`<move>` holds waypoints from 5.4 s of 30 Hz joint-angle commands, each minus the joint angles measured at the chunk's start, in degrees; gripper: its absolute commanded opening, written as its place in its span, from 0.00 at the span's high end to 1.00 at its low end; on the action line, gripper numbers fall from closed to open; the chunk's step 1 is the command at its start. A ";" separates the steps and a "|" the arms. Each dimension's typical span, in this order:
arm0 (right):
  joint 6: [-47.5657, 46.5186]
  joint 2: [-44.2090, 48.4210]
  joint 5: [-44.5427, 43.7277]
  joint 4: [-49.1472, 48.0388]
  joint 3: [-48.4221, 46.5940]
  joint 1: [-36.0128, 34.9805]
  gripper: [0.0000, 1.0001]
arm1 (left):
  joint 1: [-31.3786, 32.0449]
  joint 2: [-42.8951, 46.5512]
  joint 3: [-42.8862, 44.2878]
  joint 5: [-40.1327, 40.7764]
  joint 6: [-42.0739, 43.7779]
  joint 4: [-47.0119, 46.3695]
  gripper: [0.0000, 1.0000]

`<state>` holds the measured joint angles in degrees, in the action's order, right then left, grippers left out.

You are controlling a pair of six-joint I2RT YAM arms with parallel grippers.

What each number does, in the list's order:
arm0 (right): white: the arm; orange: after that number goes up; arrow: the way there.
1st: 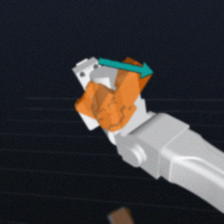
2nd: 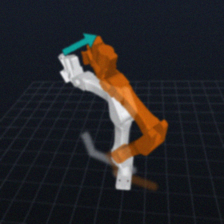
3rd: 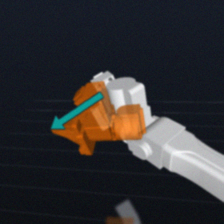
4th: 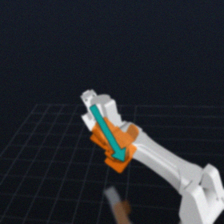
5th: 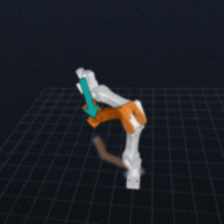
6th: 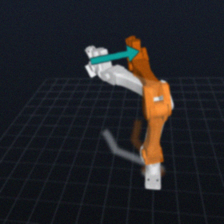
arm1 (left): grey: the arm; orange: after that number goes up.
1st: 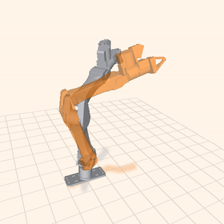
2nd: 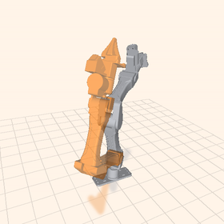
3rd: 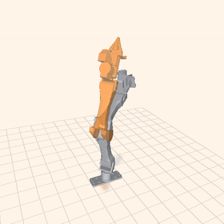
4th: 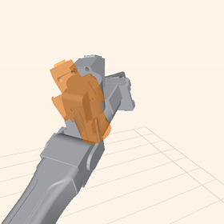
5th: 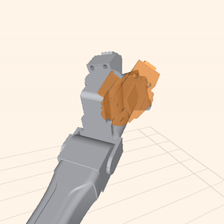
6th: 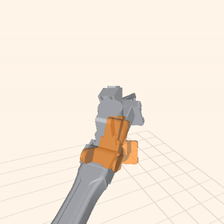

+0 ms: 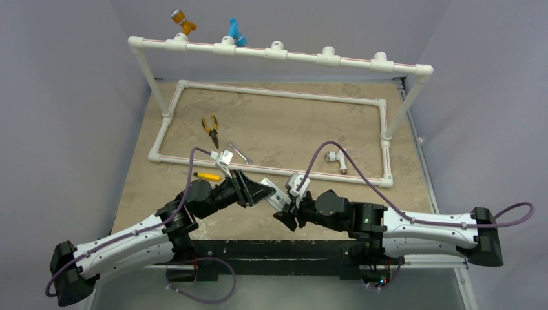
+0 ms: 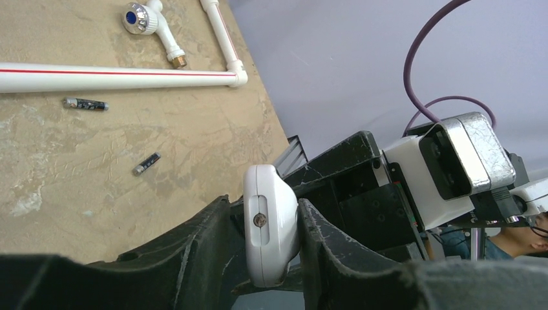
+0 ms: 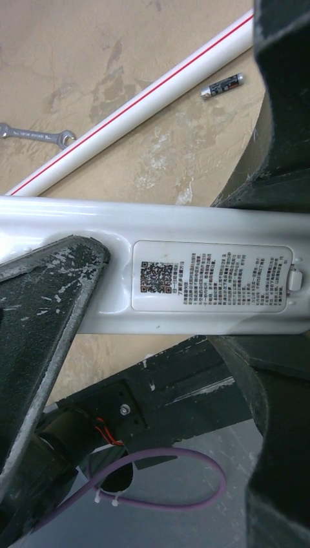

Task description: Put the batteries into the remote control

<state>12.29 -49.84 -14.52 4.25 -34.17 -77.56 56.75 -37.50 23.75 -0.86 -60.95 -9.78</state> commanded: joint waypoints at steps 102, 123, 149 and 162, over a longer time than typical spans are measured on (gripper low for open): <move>-56.15 3.98 18.82 20.68 -12.29 -0.19 0.64 | -9.11 -6.07 -11.75 -27.32 -15.77 -27.00 1.00; -54.34 6.04 25.14 23.76 -13.45 -0.15 0.57 | -9.11 -7.77 -11.49 -27.88 -15.17 -27.05 1.00; -54.57 3.78 25.13 24.78 -12.26 -0.14 0.56 | -9.11 -9.07 -10.64 -28.13 -15.03 -27.46 1.00; -54.31 1.33 25.04 24.63 -11.78 -0.19 0.54 | -9.11 -9.79 -10.12 -28.39 -14.99 -27.72 1.00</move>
<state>-42.46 -47.44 10.04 29.32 -45.63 -77.71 47.64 -47.11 11.77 -28.32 -75.90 -33.36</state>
